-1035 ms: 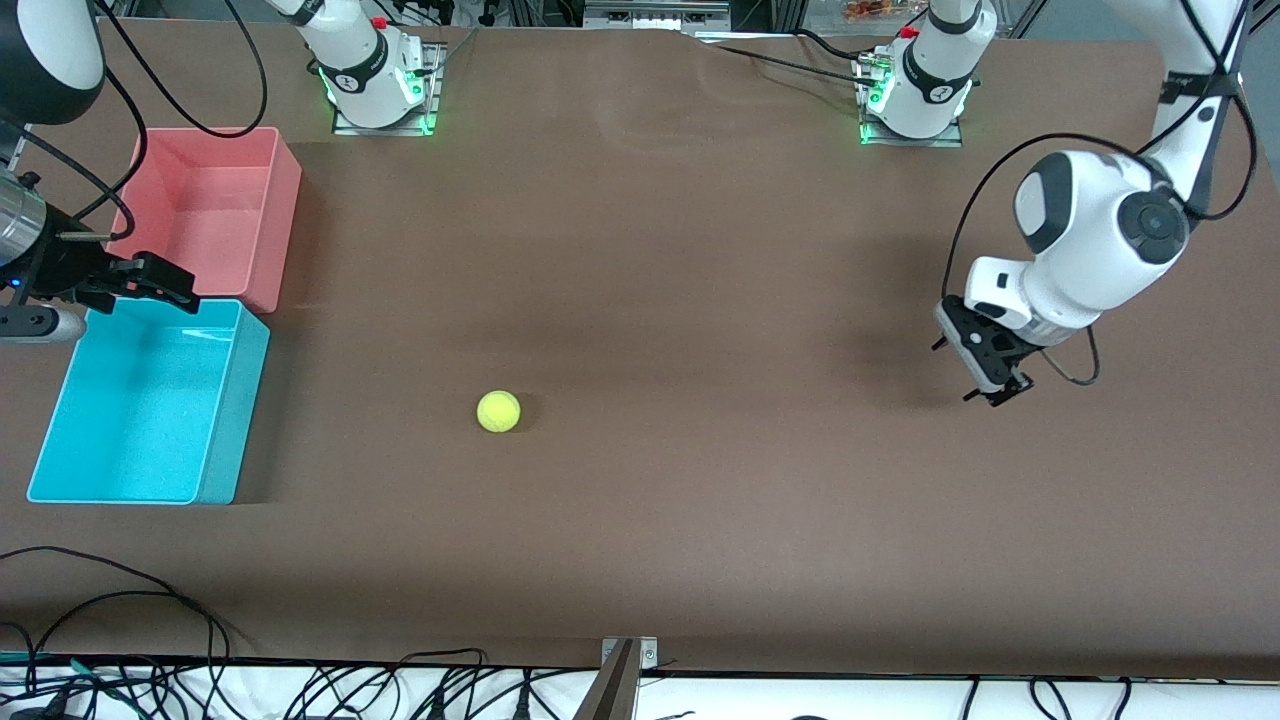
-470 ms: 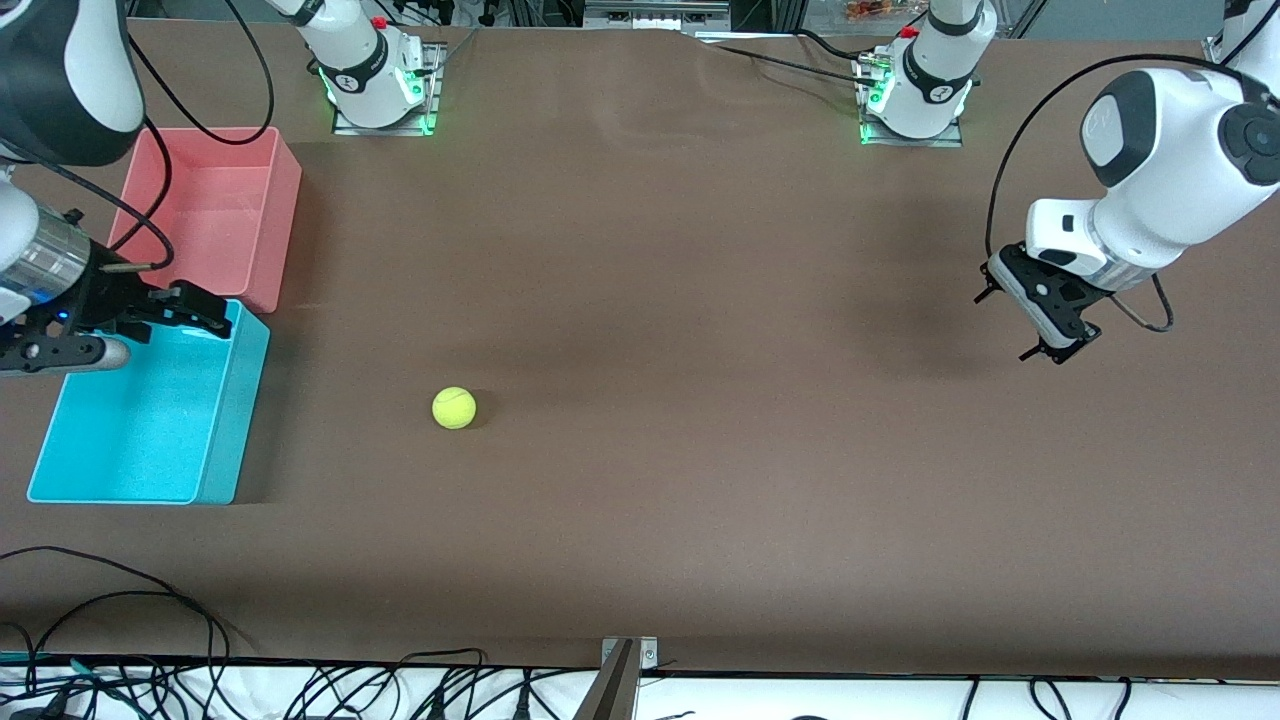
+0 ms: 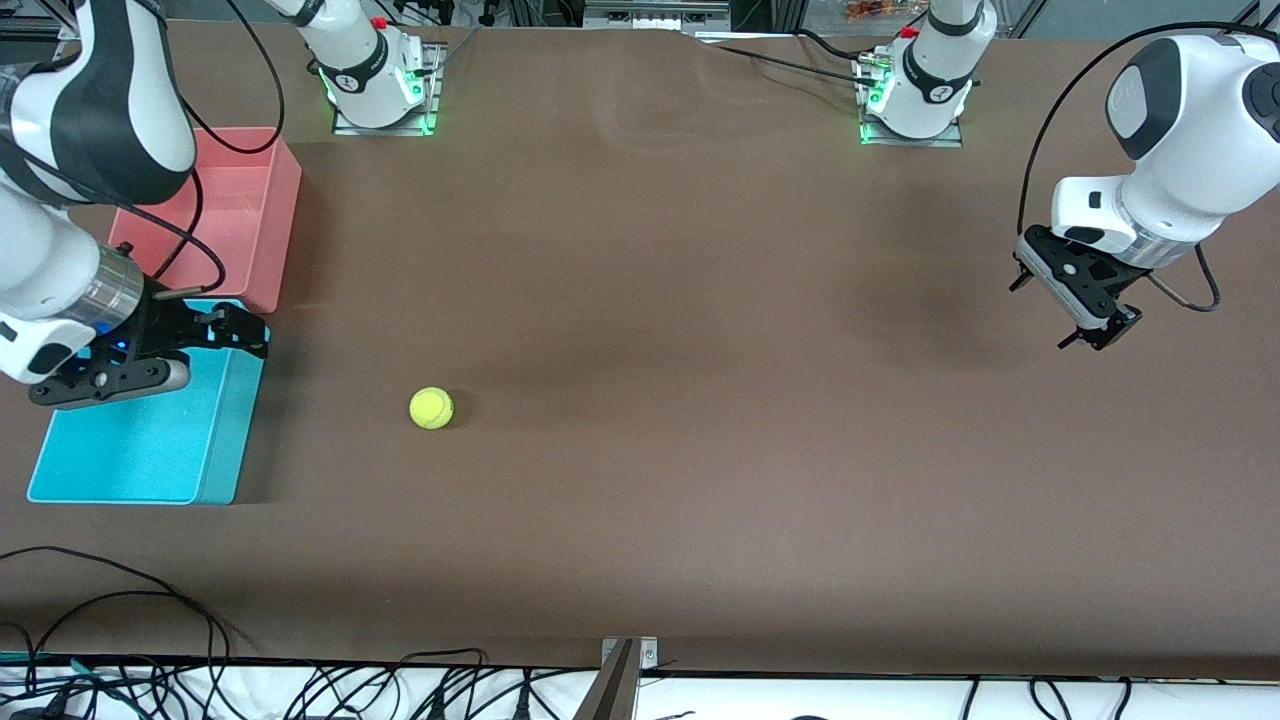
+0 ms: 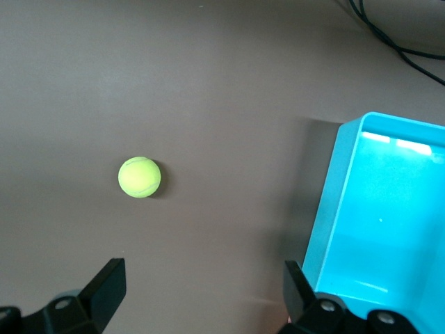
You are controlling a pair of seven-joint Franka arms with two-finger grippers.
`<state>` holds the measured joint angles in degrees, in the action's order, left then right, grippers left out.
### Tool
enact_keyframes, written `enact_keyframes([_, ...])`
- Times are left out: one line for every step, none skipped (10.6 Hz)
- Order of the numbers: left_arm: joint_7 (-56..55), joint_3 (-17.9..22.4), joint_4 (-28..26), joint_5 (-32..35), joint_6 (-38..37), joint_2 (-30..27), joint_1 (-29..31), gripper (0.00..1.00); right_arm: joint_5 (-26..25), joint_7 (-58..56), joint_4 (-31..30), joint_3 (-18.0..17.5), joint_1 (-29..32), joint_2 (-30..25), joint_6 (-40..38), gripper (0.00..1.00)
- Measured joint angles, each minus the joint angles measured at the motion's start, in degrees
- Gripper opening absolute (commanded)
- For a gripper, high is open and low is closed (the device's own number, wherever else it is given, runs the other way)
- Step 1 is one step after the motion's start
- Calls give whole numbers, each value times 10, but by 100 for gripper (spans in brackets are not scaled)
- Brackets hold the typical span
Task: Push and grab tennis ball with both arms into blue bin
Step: 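Reach the right gripper toward the ball while the left gripper withdraws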
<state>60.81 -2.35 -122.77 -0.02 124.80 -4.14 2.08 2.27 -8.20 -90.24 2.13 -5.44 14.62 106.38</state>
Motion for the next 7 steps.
enact_keyframes([0, 0, -2, 0, 9, 0, 4, 100, 8, -6, 0, 0, 0, 8, 6, 100])
enact_keyframes([0, 0, -3, 1, 18, 0, 6, 100, 23, -10, 0, 0, 0, 16, 11, 100])
enact_keyframes([0, 0, -3, 1, 23, -1, 6, 100, 31, -12, 0, 0, -1, 23, 13, 100])
enact_keyframes([0, 0, -1, 2, 23, -6, 6, 100, 34, -20, -1, -1, -1, 30, 22, 100])
enact_keyframes([-9, 0, 5, 2, 18, -14, 6, 100, 35, -39, -1, -1, -1, 36, 35, 100])
enact_keyframes([-29, 0, 13, 2, 4, -23, 7, 100, 37, -54, -1, -2, -2, 45, 50, 100])
enact_keyframes([-49, 0, 22, 2, -13, -33, 7, 100, 38, -64, -5, -3, -6, 52, 69, 100])
